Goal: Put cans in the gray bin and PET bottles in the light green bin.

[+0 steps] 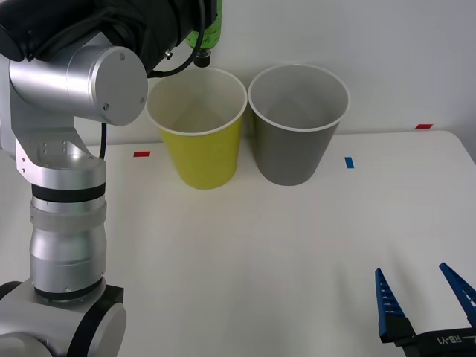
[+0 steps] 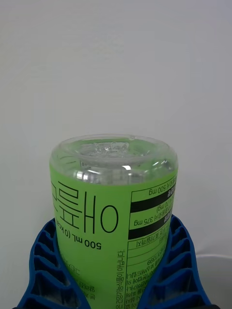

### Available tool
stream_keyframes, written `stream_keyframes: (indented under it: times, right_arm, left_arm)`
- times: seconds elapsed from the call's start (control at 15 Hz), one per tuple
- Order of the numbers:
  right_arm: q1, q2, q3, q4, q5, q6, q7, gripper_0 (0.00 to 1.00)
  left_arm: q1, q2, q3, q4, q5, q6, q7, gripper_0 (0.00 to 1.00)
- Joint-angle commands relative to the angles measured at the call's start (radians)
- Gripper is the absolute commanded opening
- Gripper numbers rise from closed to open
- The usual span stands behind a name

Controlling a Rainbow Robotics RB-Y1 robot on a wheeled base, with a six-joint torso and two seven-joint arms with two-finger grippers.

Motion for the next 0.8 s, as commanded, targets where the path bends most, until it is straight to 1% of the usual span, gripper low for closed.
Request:
stream_keyframes:
  times: [0.07,0.33,0.67,0.73,0.8]
  right_arm:
    - [0.000,0.000,0.000,0.000,0.000,0.000,0.000,1.00]
    - [0.000,0.000,0.000,0.000,0.000,0.000,0.000,1.00]
    - [0.000,0.000,0.000,0.000,0.000,0.000,0.000,1.00]
    - [0.000,0.000,0.000,0.000,0.000,0.000,0.000,1.00]
    - [0.000,0.000,0.000,0.000,0.000,0.000,0.000,1.00]
  left_arm:
    - [0.063,0.005,-0.024,0.000,0.025,-0.077,-0.017,0.00]
    - [0.103,0.006,-0.033,0.002,0.034,-0.122,-0.026,0.00]
    - [0.105,0.014,-0.033,0.002,0.028,-0.123,-0.028,0.00]
    - [0.105,0.014,-0.033,0.002,0.028,-0.123,-0.026,0.18]
    - [0.105,0.014,-0.033,0.002,0.030,-0.123,-0.025,0.74]
